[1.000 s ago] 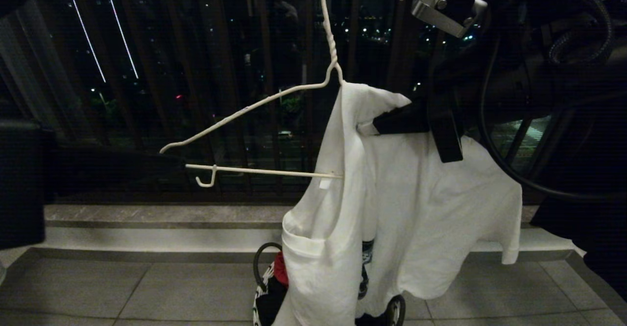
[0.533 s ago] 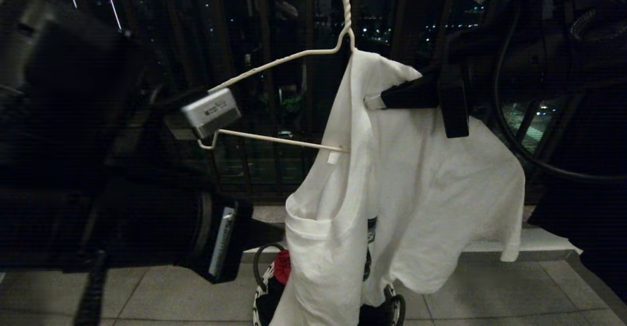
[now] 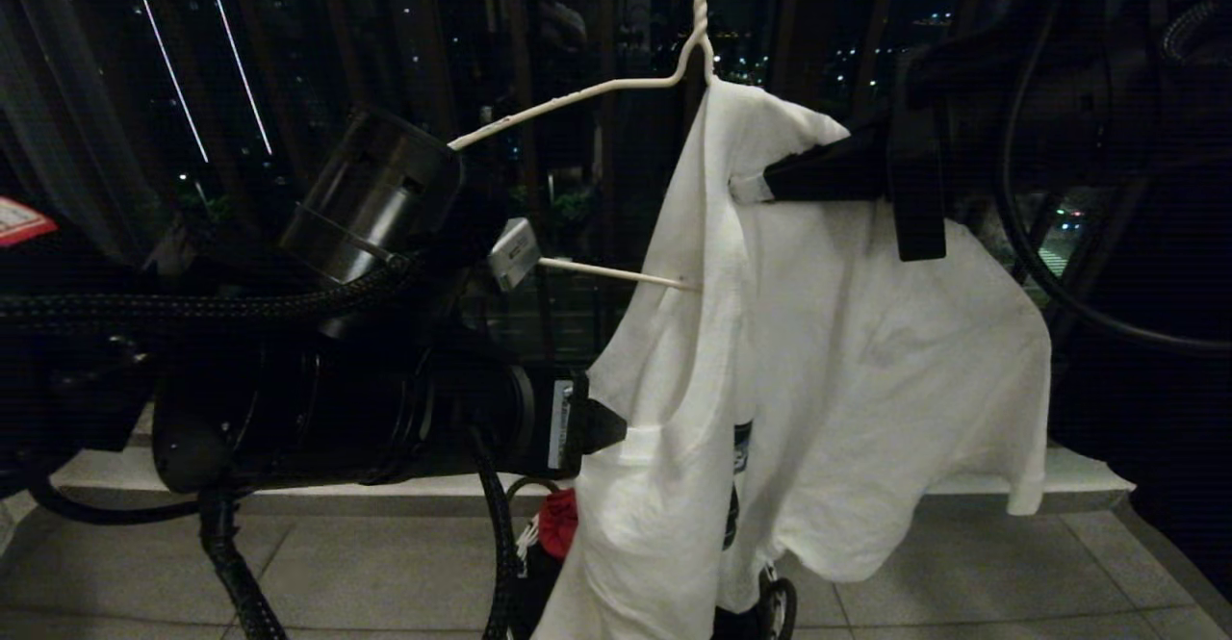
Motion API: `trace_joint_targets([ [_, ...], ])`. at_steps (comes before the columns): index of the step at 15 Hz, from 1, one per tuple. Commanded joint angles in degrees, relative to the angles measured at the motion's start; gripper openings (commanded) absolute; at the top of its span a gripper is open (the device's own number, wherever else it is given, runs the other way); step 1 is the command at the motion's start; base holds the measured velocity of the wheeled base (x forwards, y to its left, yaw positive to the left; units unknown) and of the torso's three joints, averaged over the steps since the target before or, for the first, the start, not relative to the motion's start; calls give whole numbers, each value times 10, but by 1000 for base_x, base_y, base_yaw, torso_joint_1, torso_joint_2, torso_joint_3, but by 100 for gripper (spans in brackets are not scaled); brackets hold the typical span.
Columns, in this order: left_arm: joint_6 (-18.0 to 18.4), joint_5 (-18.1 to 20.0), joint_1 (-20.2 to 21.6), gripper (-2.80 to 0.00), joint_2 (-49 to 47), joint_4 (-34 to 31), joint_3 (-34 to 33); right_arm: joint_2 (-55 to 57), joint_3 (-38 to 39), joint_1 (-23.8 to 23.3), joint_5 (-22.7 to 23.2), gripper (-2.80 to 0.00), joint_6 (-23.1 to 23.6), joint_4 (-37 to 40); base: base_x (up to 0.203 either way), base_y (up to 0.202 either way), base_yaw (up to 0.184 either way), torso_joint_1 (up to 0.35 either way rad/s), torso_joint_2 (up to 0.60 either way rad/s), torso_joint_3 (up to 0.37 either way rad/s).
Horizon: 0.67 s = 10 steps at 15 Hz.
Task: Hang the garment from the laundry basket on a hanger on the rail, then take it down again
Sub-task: Hang the clothes on the clothes rack
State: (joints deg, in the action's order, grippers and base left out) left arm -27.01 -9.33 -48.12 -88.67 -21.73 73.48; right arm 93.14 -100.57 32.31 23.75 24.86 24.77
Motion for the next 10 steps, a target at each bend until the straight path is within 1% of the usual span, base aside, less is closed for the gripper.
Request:
trace_joint_targets([
  [1,-2,-1,2,0,1,0,1,-3,2,0,1,-280,2,2,0,0,0,0,0,0],
  [2,-2,-3,2,0,0,2,1,-3,2,0,1,-280,2,2,0,0,0,0,0,0],
  [4,-2,-7,10,0,-5,32,-3,-6,4,0,2,-280,3,3,0,0,0,0,0,0],
  [5,-8,-12,15,0,-5,48,-4,-6,4,0,2,-280,3,3,0,0,0,0,0,0],
  [7,-15,-16,16,0,-2,54,-6,-8,12,0,2,-280,4,3,0,0,0,0,0,0],
  [10,-14,-20,17,0,-18,54,-8,-9,13,0,2,-280,4,3,0,0,0,0,0,0],
])
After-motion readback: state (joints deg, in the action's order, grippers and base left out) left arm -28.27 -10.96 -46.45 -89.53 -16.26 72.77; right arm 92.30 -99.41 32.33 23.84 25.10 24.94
